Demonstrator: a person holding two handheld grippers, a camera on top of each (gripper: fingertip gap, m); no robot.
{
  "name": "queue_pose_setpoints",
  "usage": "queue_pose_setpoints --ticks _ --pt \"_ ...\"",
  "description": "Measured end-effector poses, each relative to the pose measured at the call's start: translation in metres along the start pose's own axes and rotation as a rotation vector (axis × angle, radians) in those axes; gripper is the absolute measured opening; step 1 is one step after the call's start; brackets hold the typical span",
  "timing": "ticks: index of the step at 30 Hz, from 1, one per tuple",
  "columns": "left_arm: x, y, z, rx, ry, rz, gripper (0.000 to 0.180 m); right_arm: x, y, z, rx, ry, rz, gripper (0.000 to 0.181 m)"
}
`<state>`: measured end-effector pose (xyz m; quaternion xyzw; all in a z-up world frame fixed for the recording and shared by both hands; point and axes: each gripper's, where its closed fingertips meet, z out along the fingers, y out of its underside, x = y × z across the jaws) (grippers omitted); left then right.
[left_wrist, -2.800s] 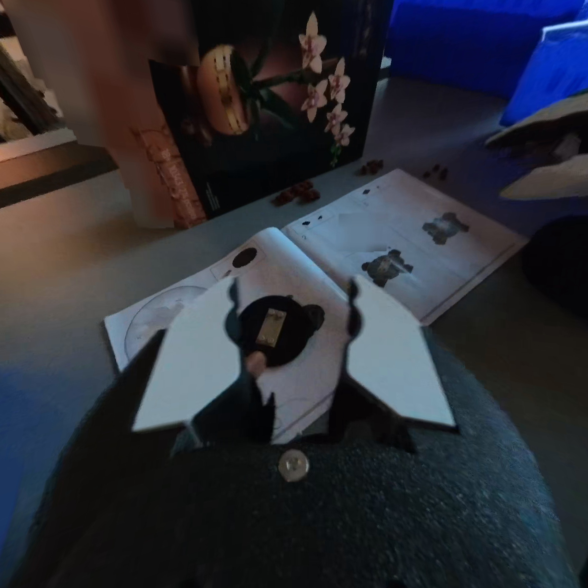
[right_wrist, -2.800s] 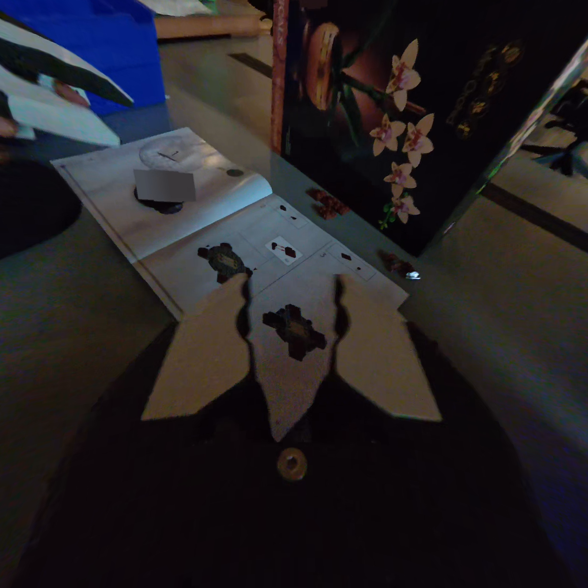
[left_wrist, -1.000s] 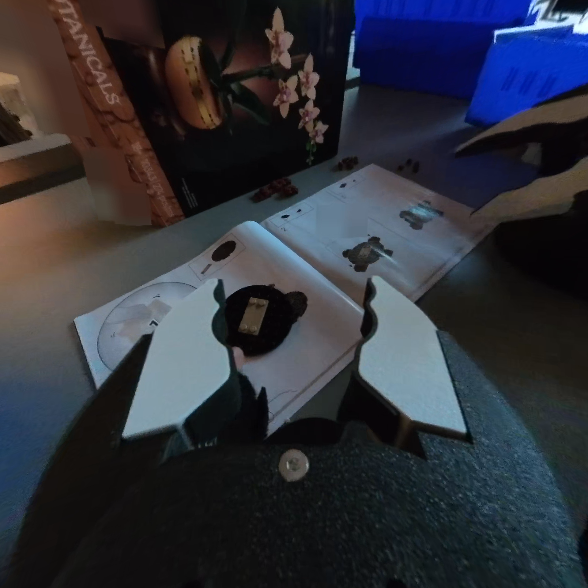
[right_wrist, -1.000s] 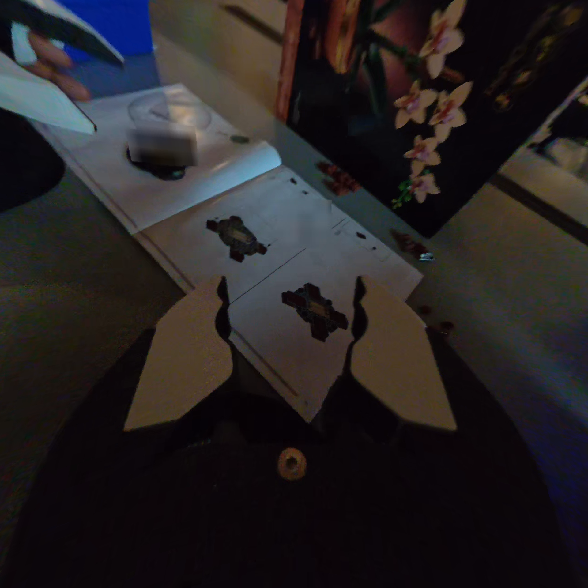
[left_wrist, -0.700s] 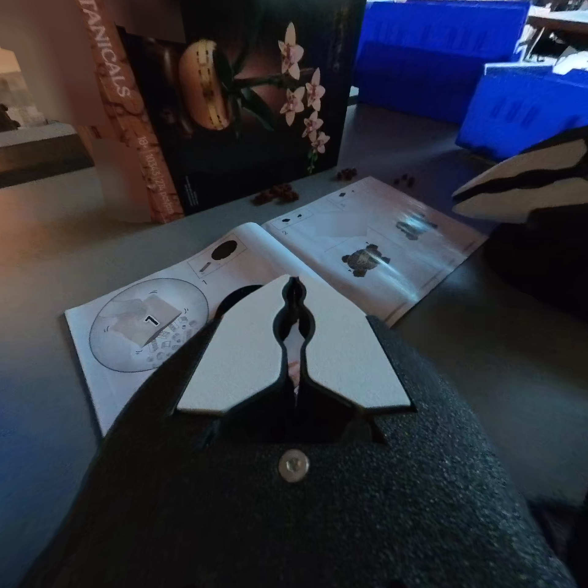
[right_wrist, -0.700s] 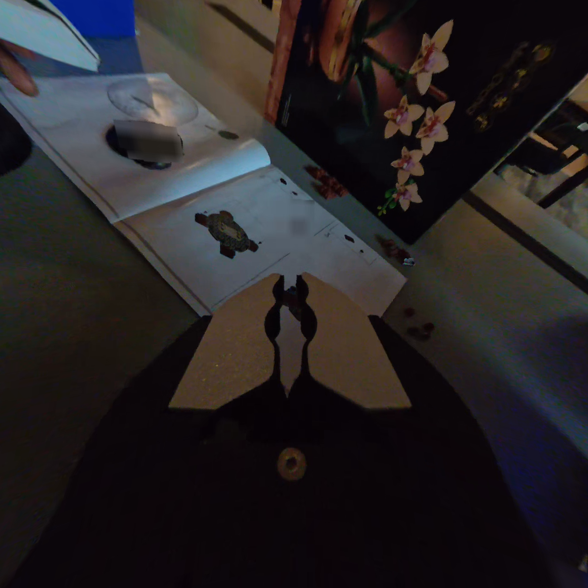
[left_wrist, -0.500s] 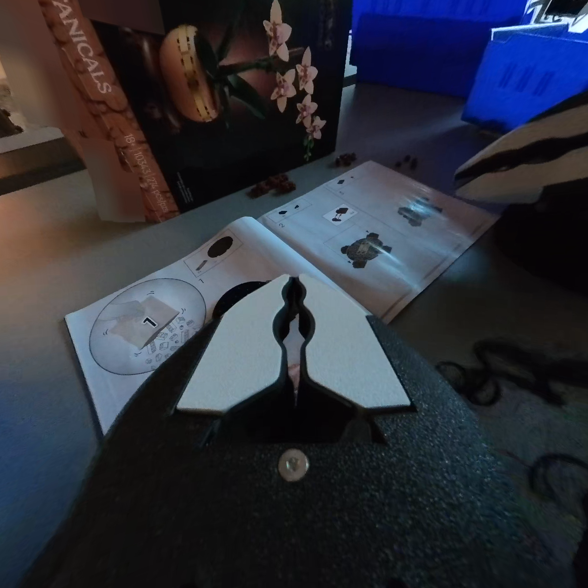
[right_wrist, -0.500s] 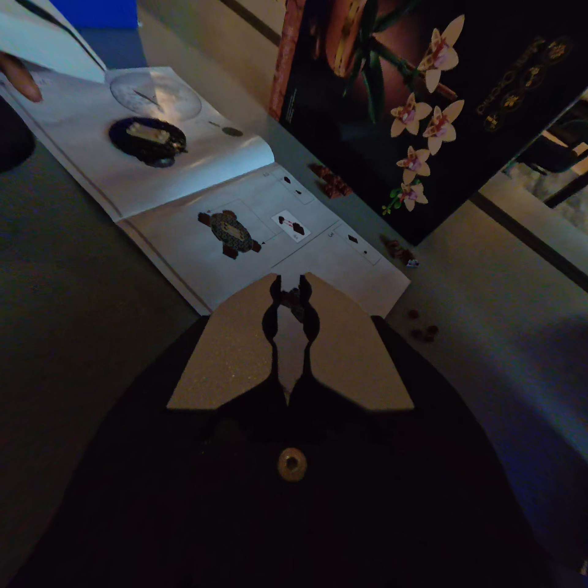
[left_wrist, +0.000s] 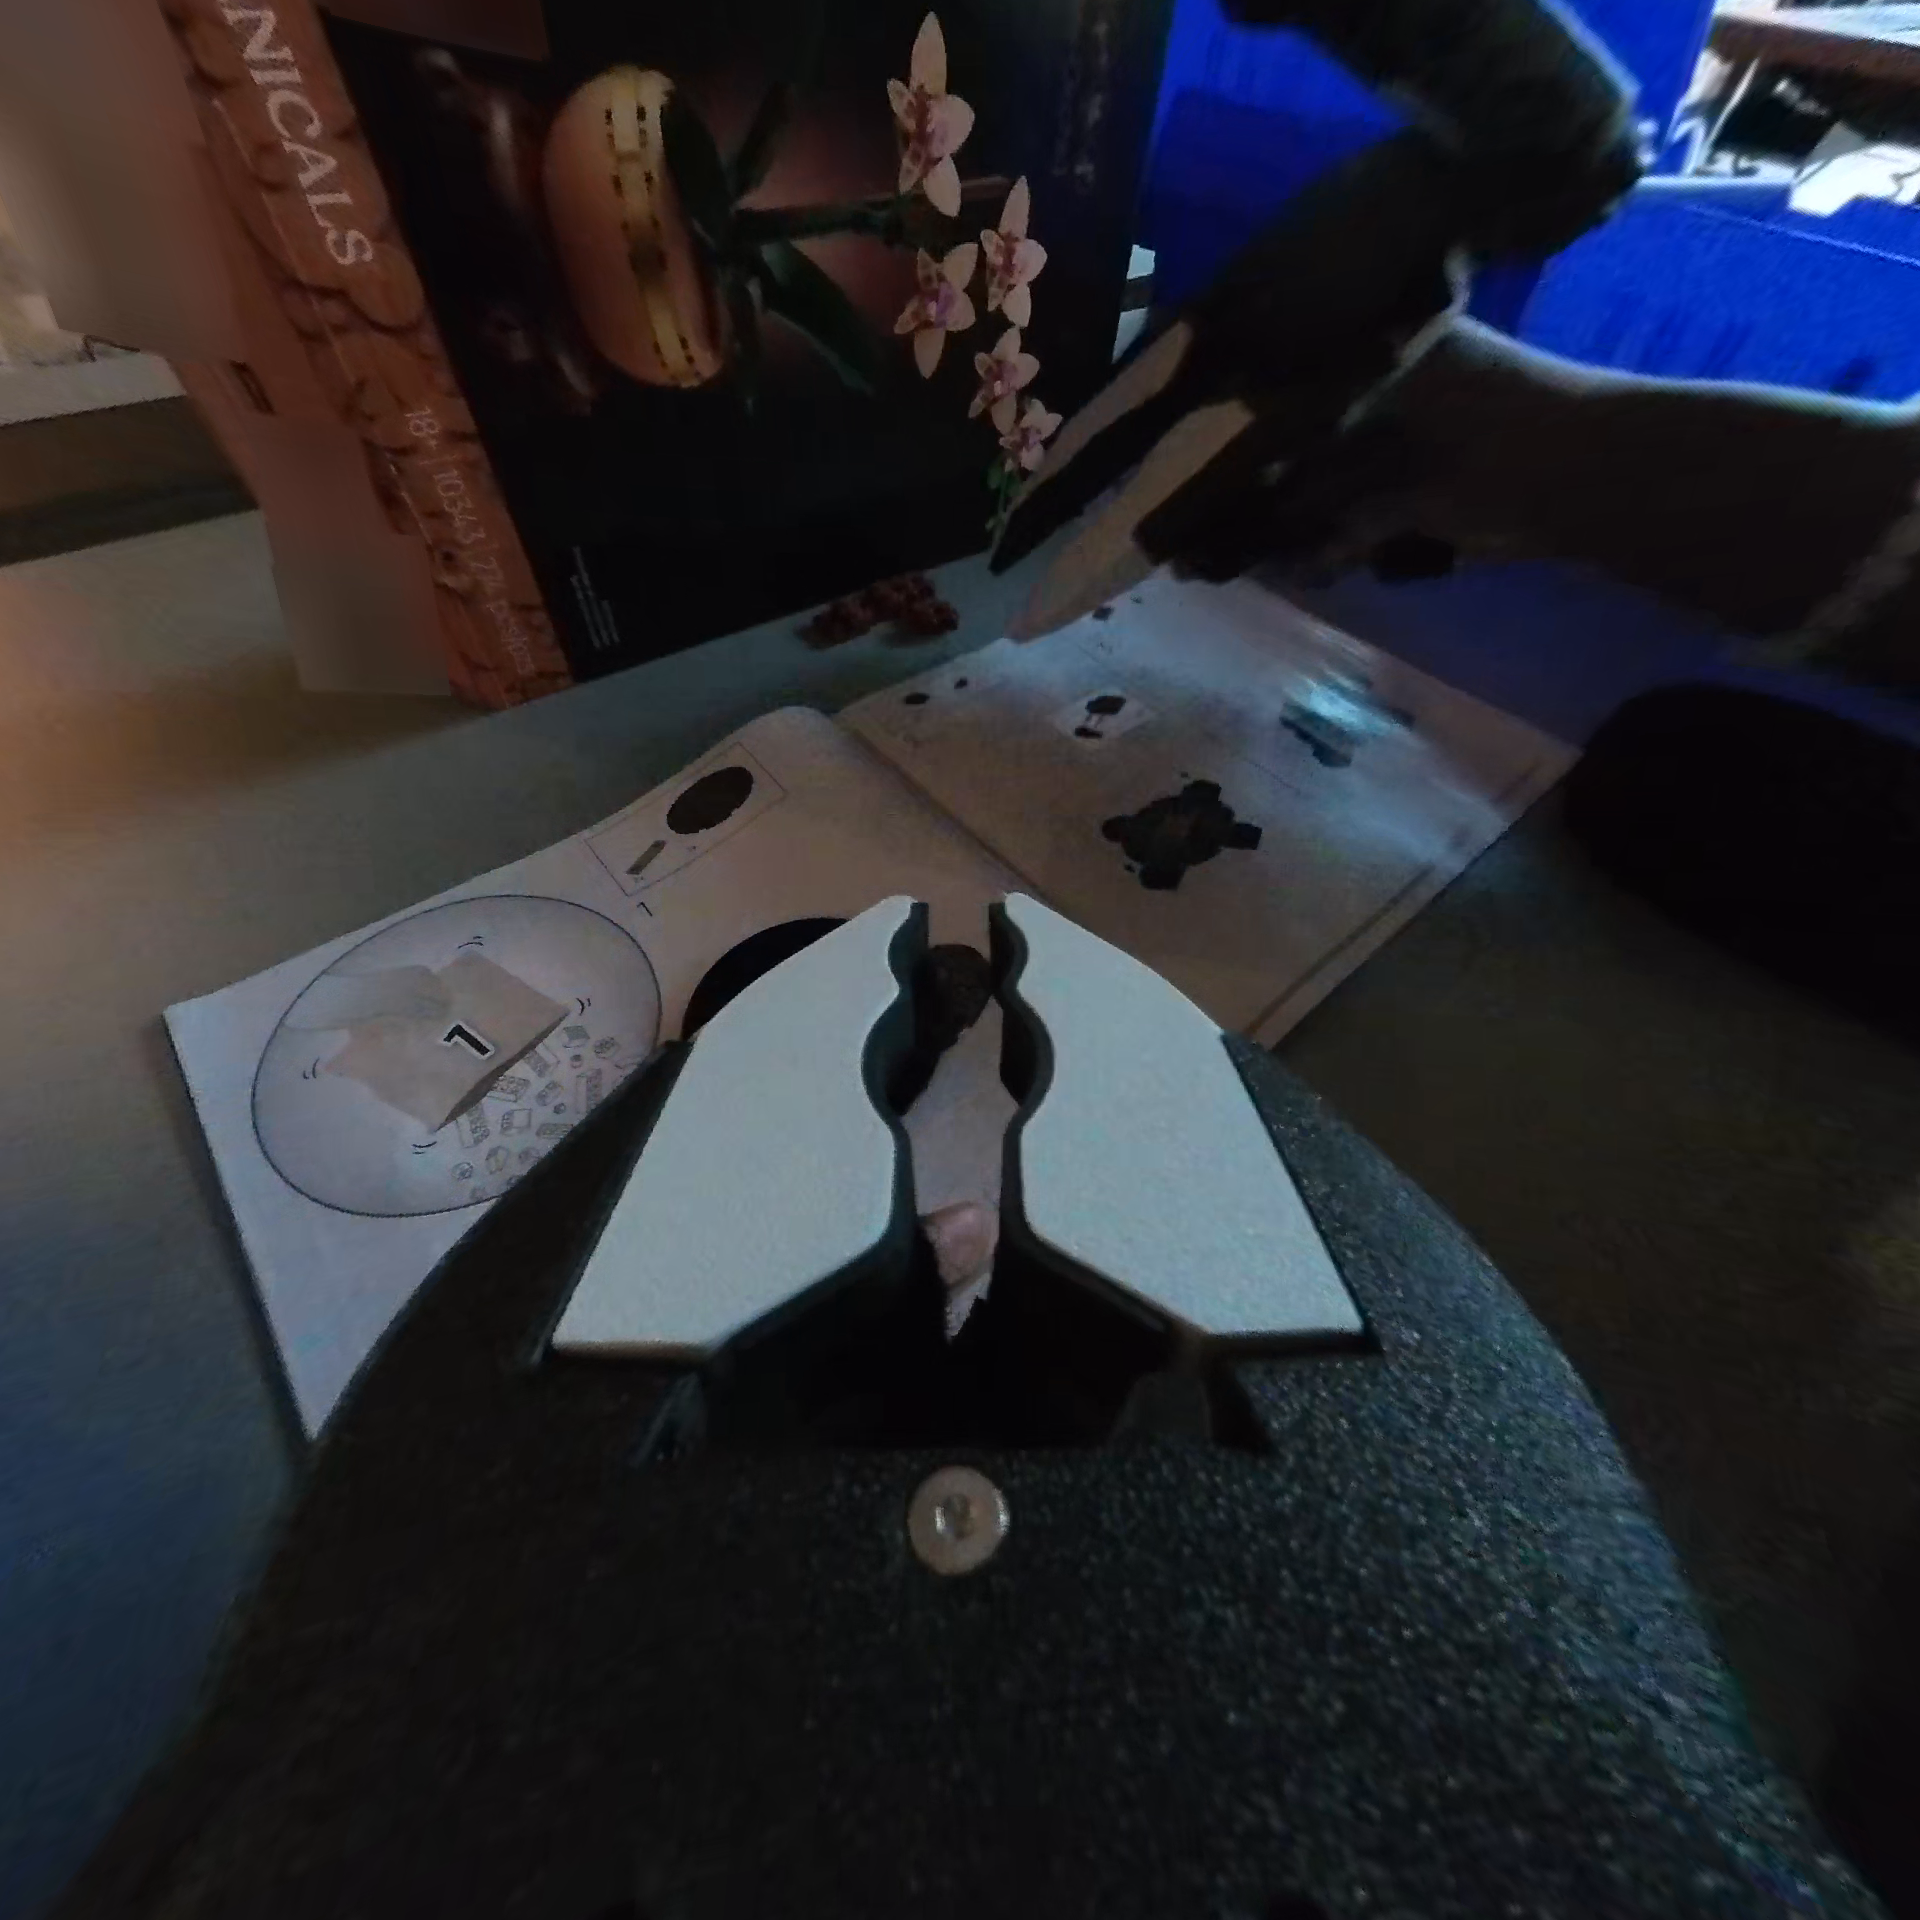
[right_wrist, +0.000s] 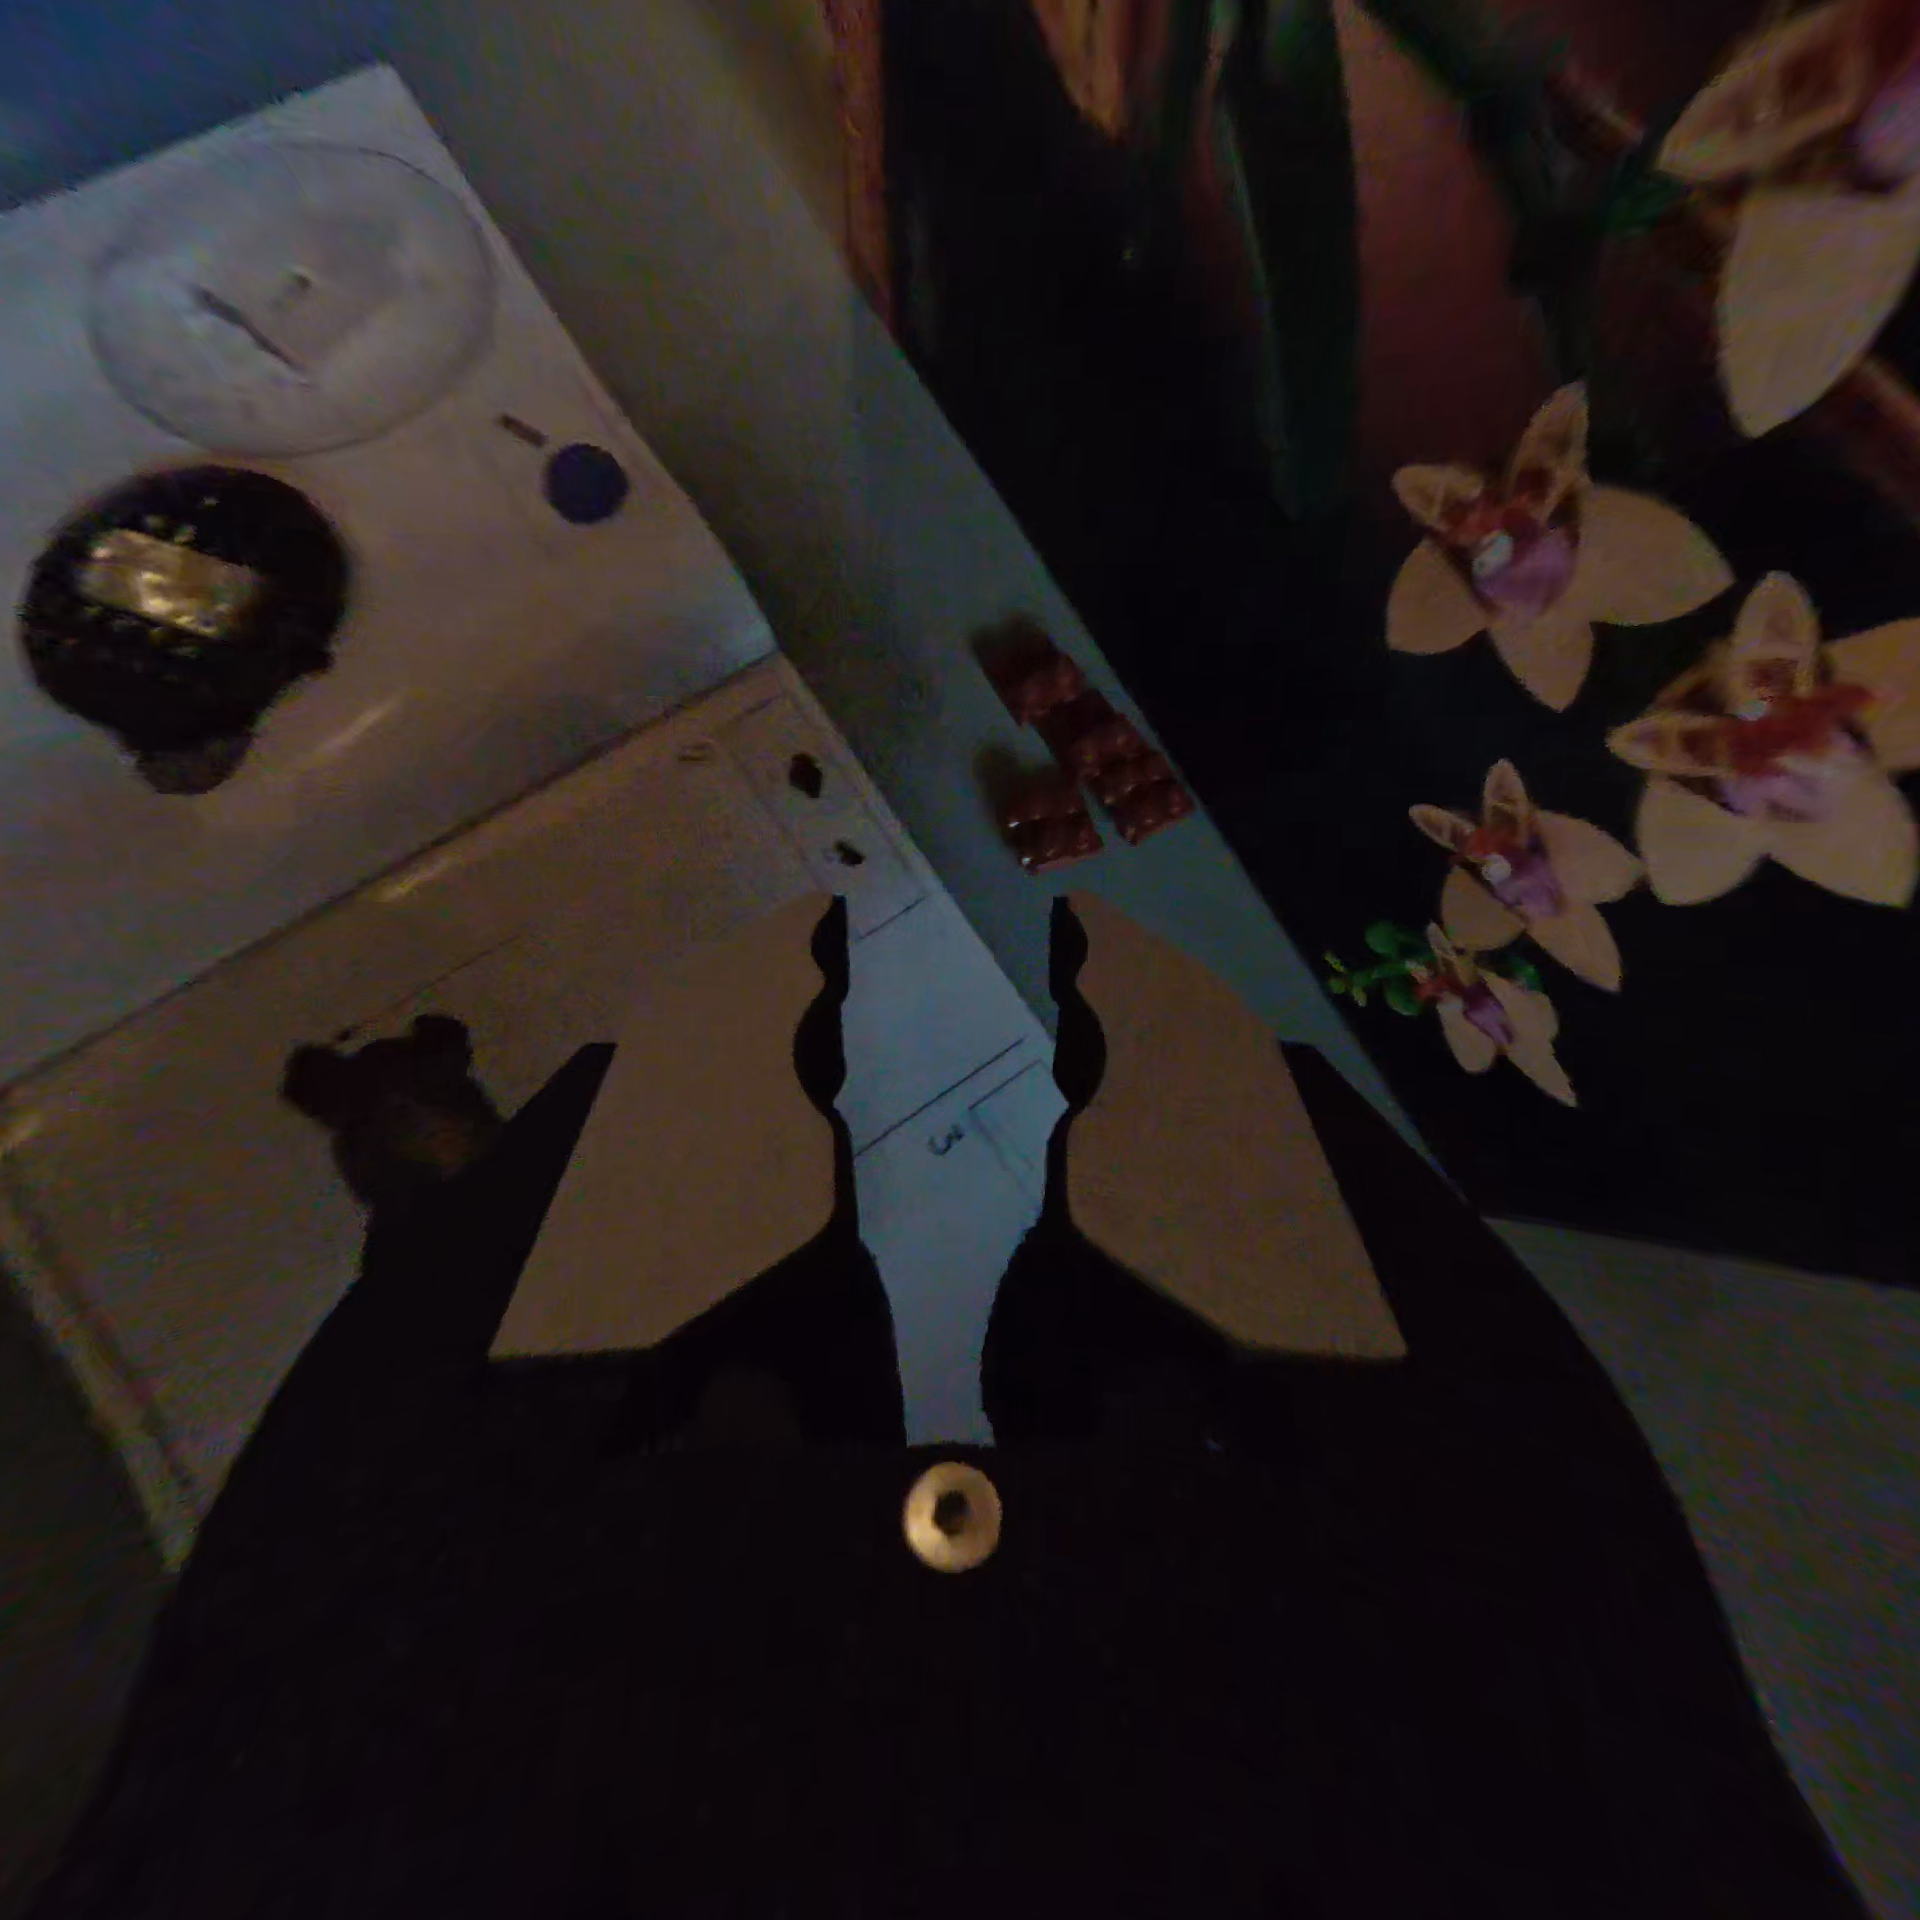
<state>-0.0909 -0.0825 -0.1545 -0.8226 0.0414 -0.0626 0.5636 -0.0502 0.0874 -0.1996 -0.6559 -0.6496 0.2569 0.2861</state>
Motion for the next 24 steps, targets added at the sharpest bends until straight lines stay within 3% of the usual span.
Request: queue_pose_setpoints --ticks 4,13,24 --pt "0.0 0.001 0.0 -0.004 0.01 -0.008 0.011 0.013 -0.003 0.014 -0.005 0.044 -0.009 0.027" --pt "0.001 0.0 0.0 -0.004 0.028 -0.017 0.012 0.023 0.003 0.023 -0.085 0.07 -0.001 0.027" --pt "0.003 0.002 0.002 -0.021 0.033 -0.007 0.013 0.022 -0.001 0.03 -0.04 -0.014 0.059 0.017"
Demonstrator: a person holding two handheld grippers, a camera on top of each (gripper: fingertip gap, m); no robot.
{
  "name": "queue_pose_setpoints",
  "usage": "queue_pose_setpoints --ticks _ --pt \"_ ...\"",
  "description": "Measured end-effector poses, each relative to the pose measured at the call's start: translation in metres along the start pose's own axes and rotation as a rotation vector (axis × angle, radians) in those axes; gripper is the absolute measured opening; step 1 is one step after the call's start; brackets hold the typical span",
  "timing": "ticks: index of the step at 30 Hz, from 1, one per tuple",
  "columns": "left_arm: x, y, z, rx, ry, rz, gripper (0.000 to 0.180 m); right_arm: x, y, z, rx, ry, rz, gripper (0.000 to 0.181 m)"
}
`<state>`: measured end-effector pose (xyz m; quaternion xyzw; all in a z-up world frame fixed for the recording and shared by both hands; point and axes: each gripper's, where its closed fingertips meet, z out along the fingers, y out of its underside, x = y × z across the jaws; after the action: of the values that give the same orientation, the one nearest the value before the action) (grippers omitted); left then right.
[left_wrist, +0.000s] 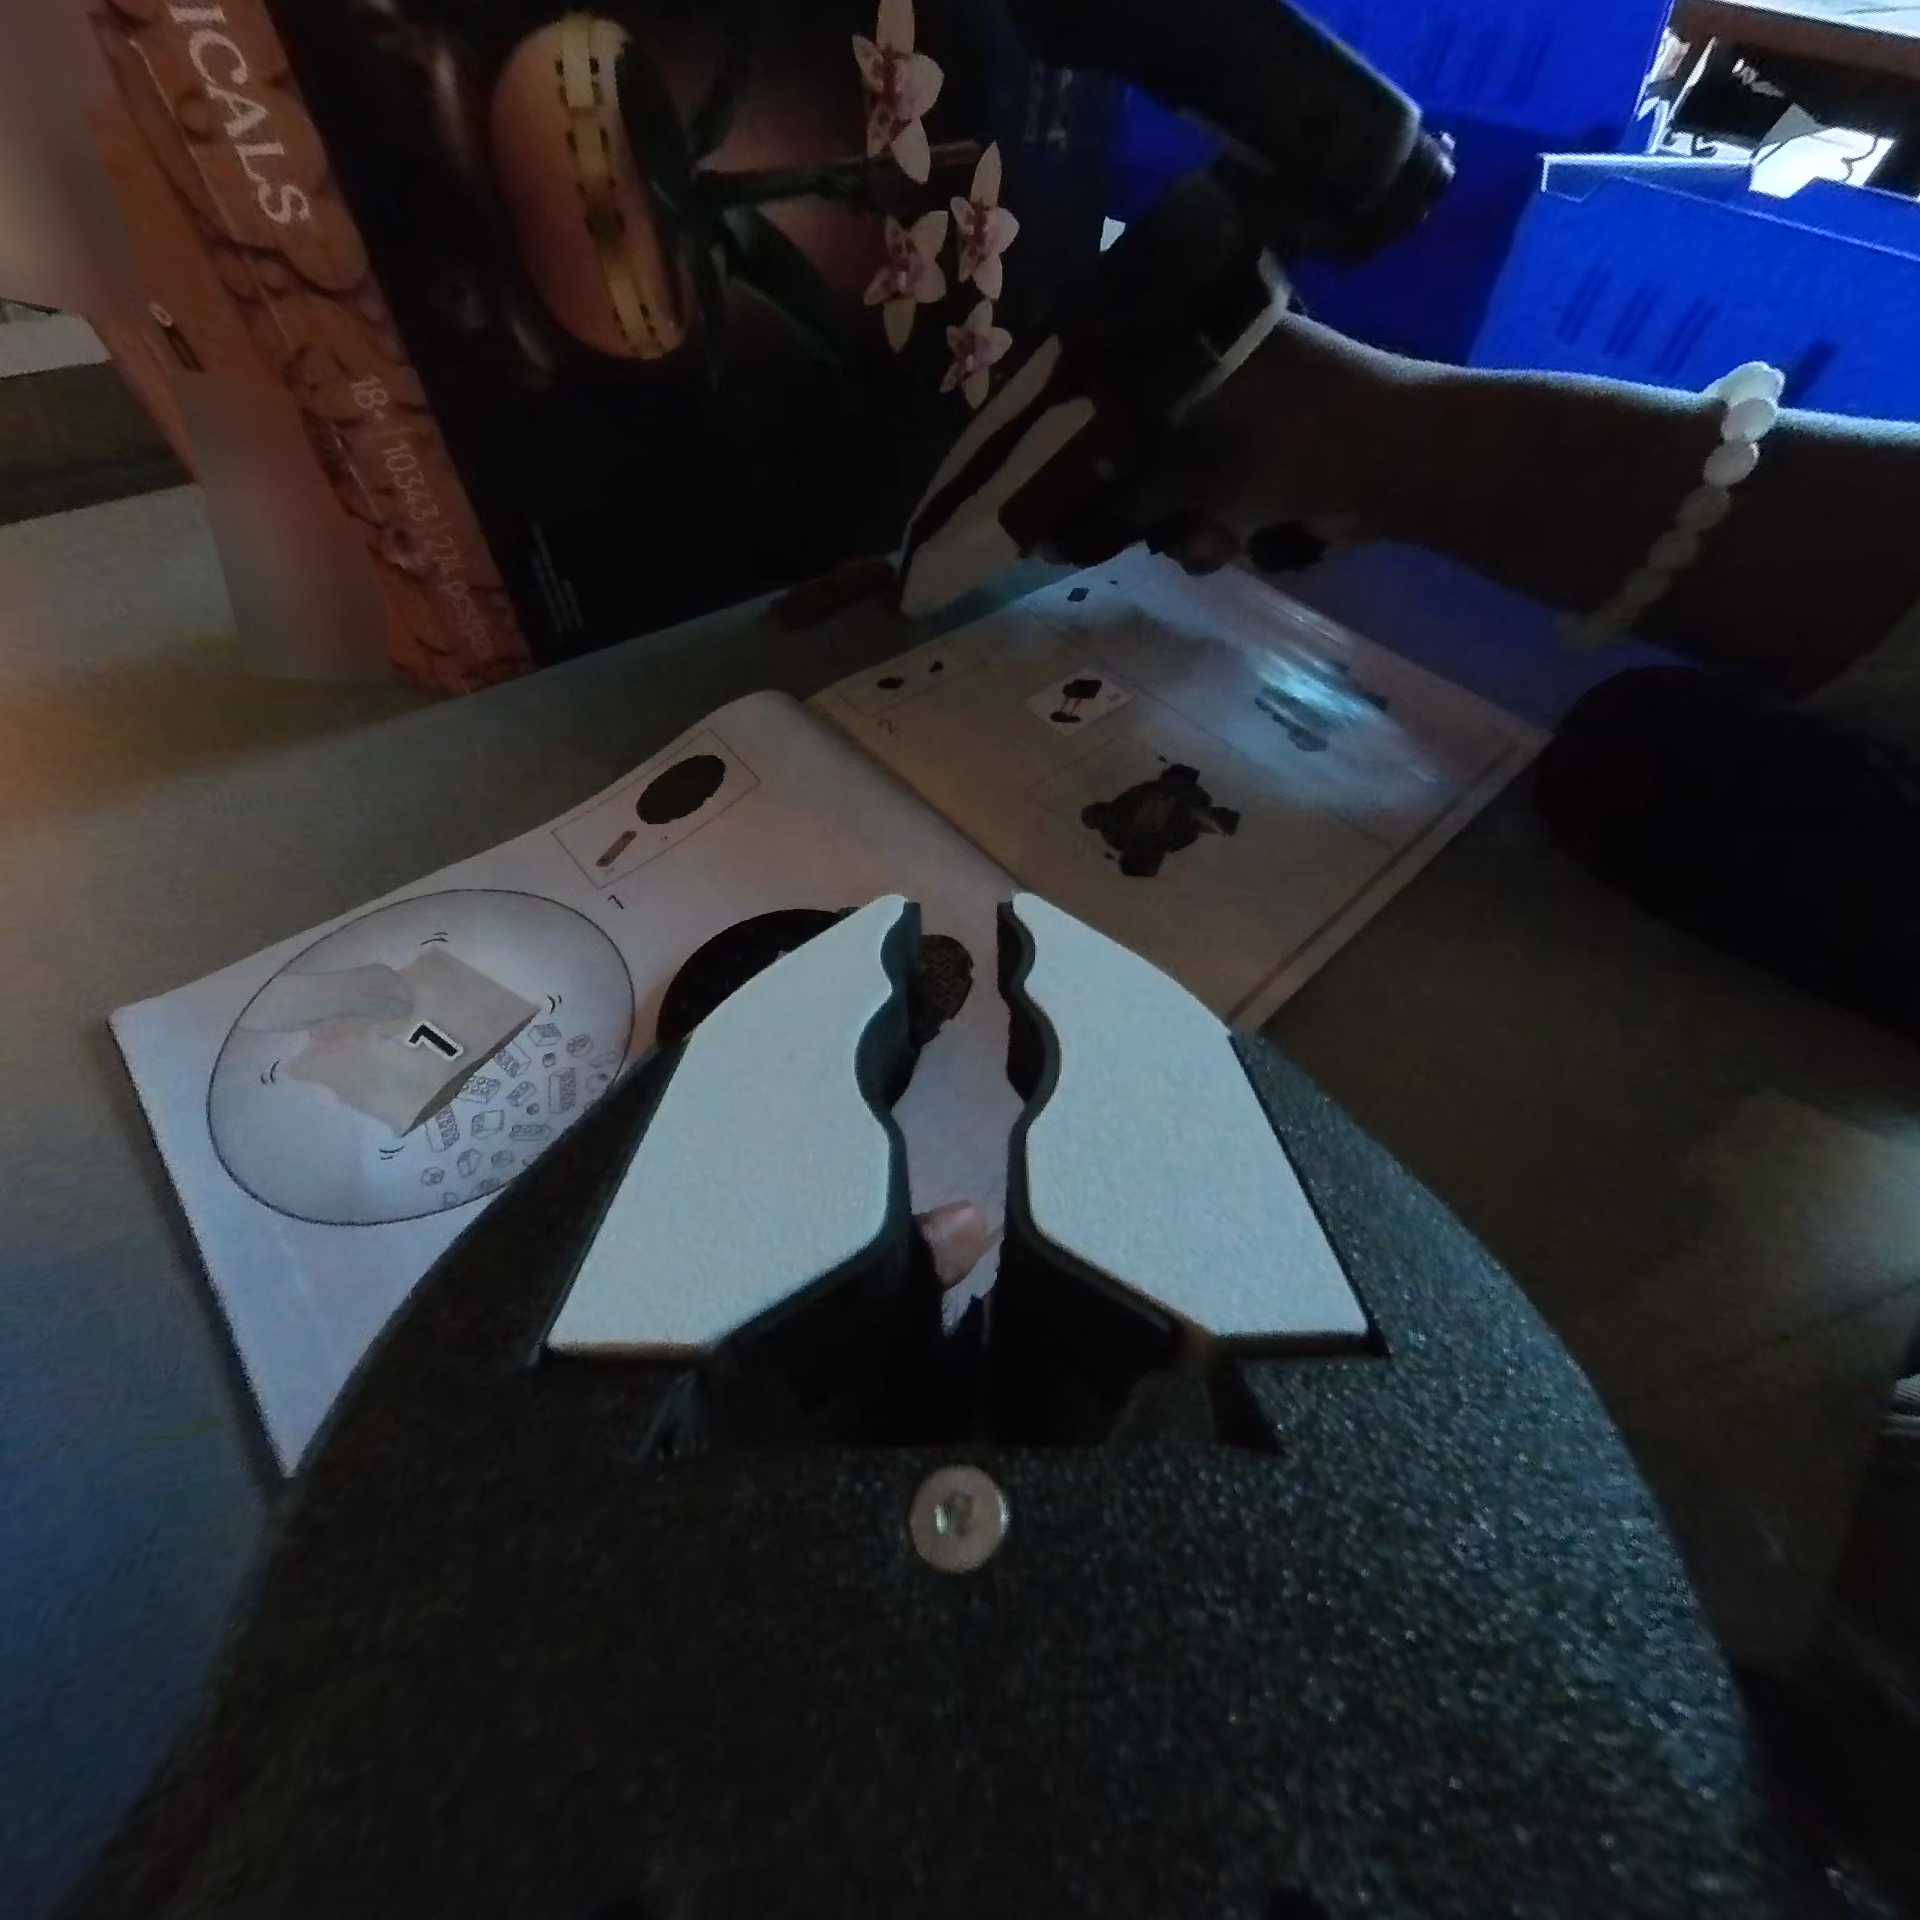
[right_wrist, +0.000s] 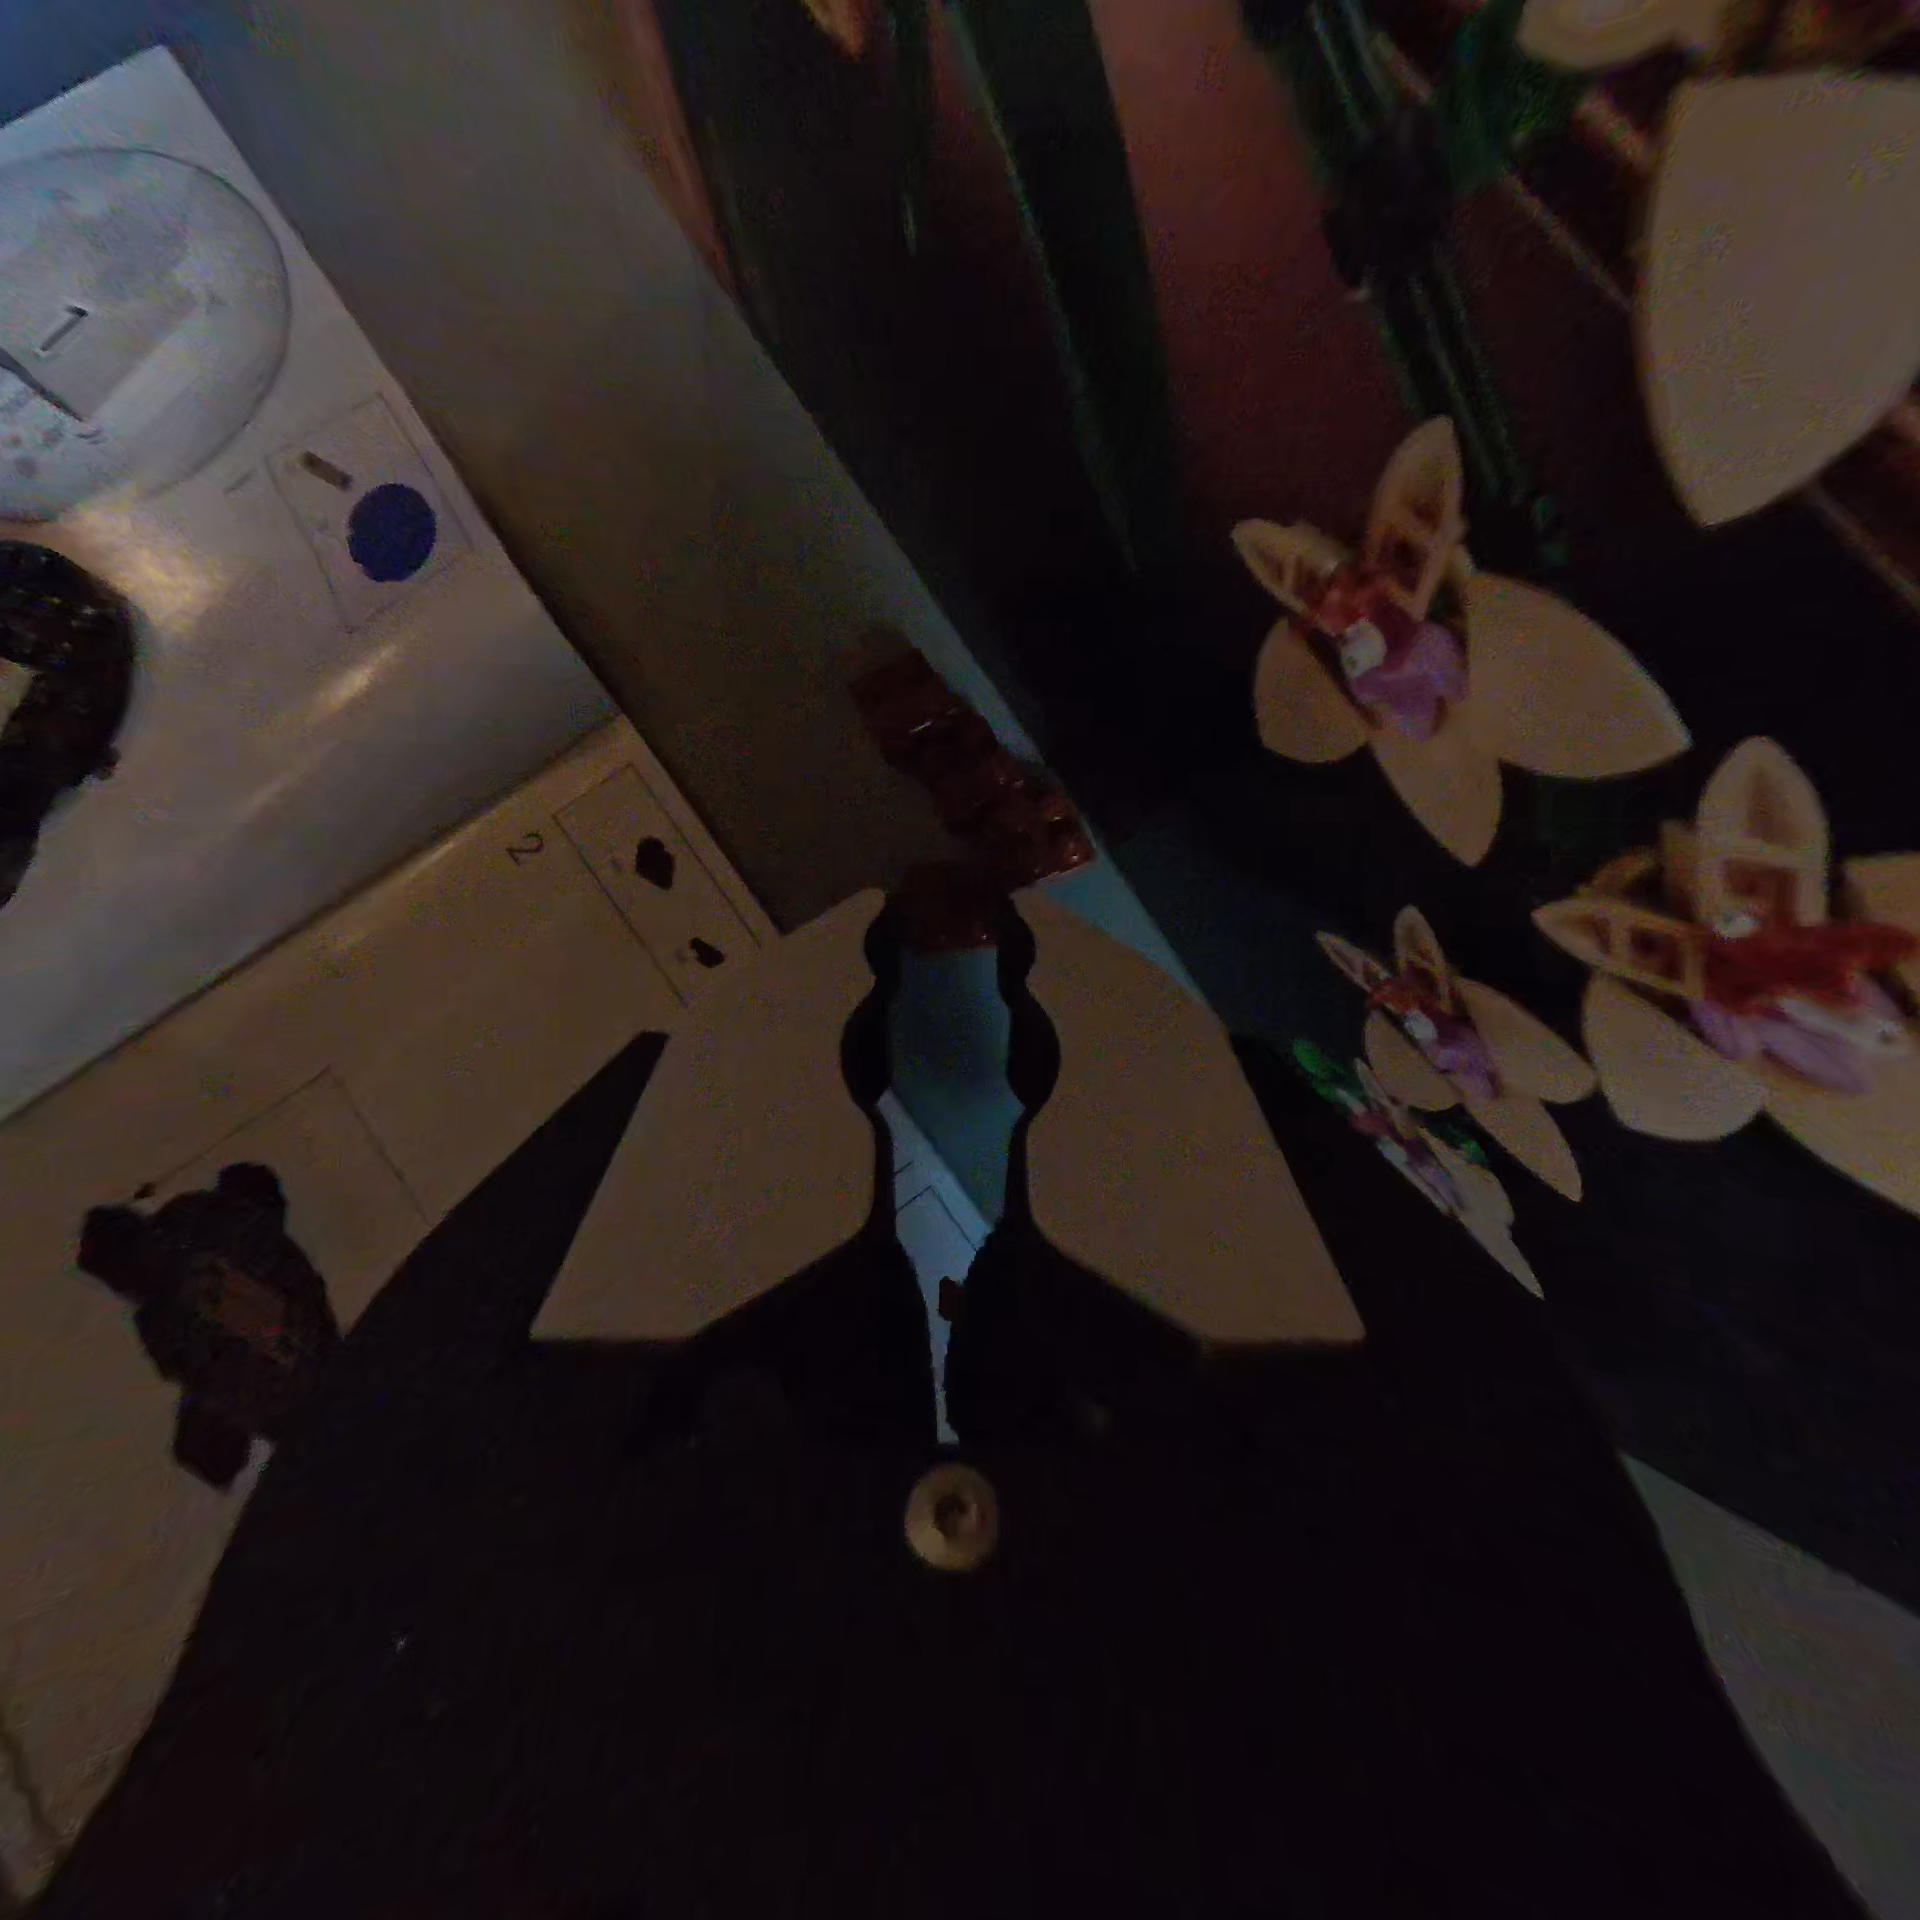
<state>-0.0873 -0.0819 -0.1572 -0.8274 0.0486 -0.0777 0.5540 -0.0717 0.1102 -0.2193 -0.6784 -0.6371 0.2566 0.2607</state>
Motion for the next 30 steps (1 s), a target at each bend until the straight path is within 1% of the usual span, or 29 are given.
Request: queue_pose_setpoints --ticks 3,5,8,10,14,15,19,22,24,30 --pt "0.002 -0.002 -0.001 0.006 0.011 0.009 0.013 -0.011 -0.009 -0.012 0.064 -0.064 -0.037 0.017" --pt "0.006 -0.005 -0.003 0.017 0.046 0.004 0.018 -0.032 -0.021 -0.032 0.14 -0.154 -0.121 0.017" --pt "0.014 -0.014 -0.006 0.034 0.154 -0.048 0.035 -0.075 -0.035 -0.07 0.234 -0.287 -0.358 0.017" --pt "0.022 -0.028 -0.009 0.069 0.262 -0.132 0.041 -0.1 -0.038 -0.093 0.265 -0.337 -0.526 0.017" --pt "0.045 -0.055 -0.016 0.096 0.51 -0.274 0.031 -0.145 -0.045 -0.129 0.359 -0.436 -0.752 0.017" --pt "0.052 -0.061 -0.017 0.102 0.569 -0.313 0.031 -0.154 -0.046 -0.135 0.374 -0.447 -0.798 0.017" --pt "0.076 -0.078 -0.021 0.1 0.739 -0.46 0.024 -0.179 -0.042 -0.144 0.37 -0.437 -0.966 0.017" --pt "0.085 -0.082 -0.019 0.092 0.78 -0.534 0.018 -0.186 -0.04 -0.145 0.351 -0.407 -1.027 0.017" --pt "0.09 -0.082 -0.016 0.084 0.792 -0.569 0.019 -0.189 -0.04 -0.146 0.347 -0.402 -1.051 0.017" --pt "0.101 -0.079 -0.012 0.043 0.813 -0.596 0.019 -0.195 -0.036 -0.146 0.31 -0.38 -1.124 0.017"
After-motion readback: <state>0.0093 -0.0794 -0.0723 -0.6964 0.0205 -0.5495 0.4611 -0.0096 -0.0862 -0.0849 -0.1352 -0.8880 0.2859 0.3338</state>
